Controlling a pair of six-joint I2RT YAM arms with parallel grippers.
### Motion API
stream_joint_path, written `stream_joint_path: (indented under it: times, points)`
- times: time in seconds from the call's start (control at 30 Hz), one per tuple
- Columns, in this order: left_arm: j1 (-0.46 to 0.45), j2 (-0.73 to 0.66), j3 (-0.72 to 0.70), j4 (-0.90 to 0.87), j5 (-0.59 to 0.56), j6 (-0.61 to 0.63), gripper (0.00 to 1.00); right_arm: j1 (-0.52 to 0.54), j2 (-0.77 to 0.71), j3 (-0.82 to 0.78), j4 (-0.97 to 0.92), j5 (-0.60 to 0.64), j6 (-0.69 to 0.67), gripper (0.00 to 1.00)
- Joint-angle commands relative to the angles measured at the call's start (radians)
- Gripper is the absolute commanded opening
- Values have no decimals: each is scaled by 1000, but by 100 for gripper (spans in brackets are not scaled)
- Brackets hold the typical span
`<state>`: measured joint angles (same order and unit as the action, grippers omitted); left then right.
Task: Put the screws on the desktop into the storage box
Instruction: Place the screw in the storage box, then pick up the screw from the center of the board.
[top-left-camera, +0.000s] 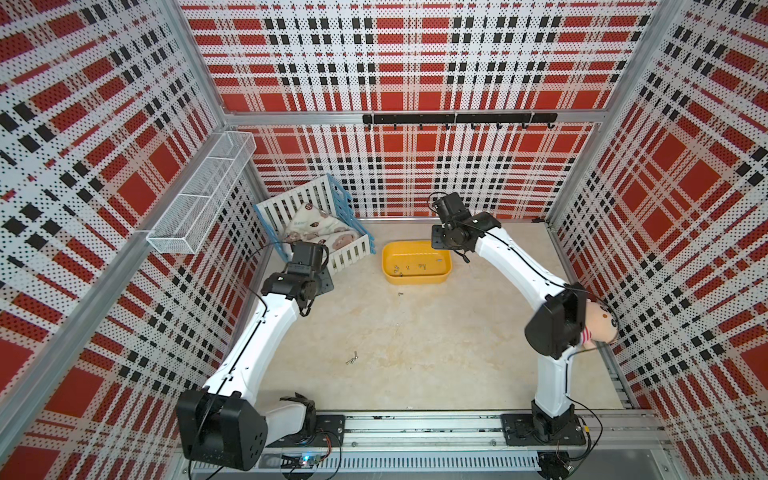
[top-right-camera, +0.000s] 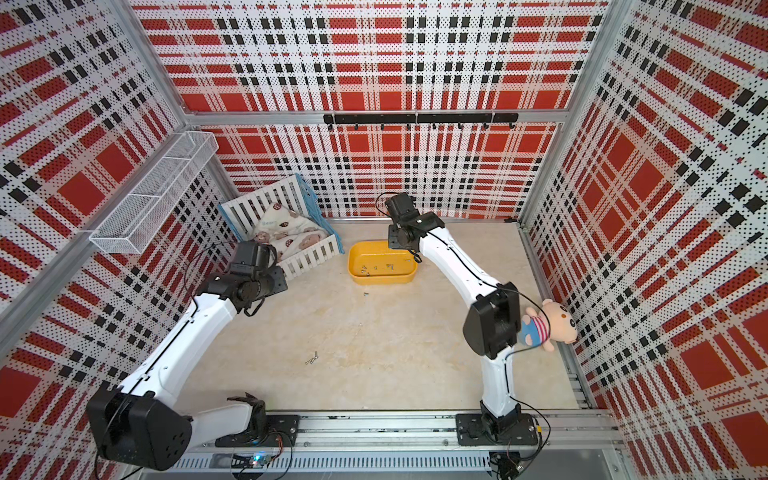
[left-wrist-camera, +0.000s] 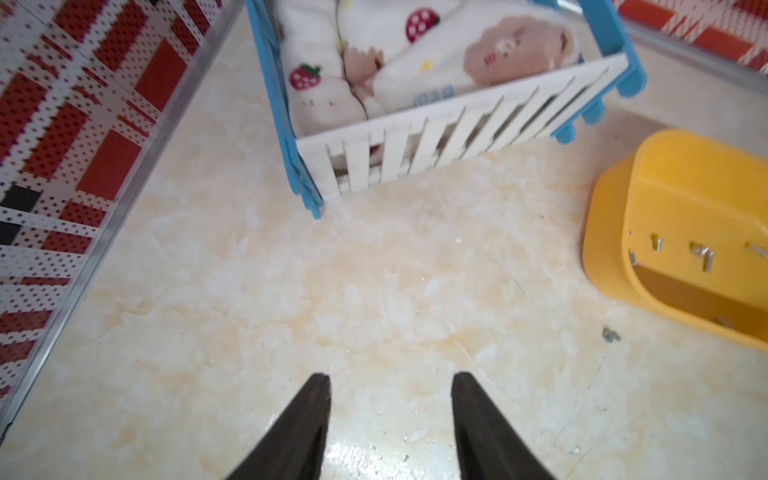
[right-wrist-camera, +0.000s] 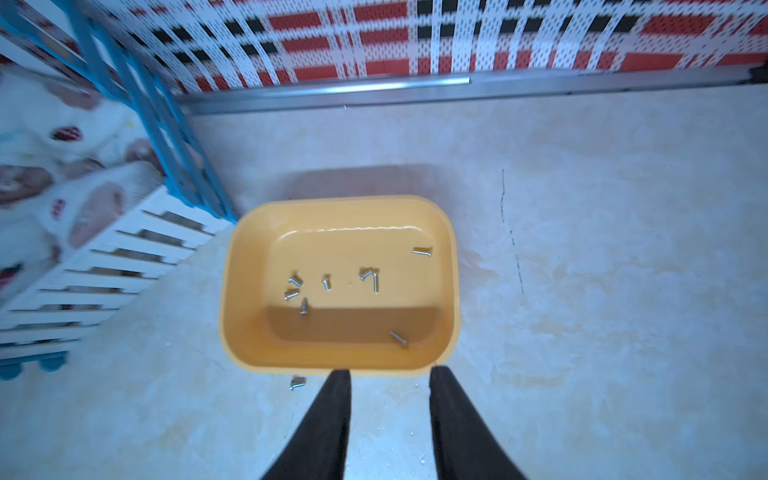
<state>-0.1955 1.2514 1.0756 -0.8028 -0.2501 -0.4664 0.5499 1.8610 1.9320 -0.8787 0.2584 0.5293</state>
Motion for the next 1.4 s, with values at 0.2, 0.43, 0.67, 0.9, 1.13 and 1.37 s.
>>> stream_joint_path:
  times: [0.2,0.43,0.67,0.9,1.13,1.37]
  points:
    - [-181,24,-124,-19,24,-135,52,20,-326,-324,47,76,56,38]
    - [-336,74,-197,19,30,-262,51,31,-473,-466,41,63,68,39]
    - [-390,118,-240,47,44,-325,49,30,-542,-530,30,66,70,40]
    - [-458,146,-287,50,49,-375,45,30,-552,-560,37,46,71,41]
    - [-466,126,-330,53,41,-405,44,31,-554,-579,43,35,69,41]
    - [-464,141,-361,80,52,-403,42,30,-559,-593,45,32,69,41]
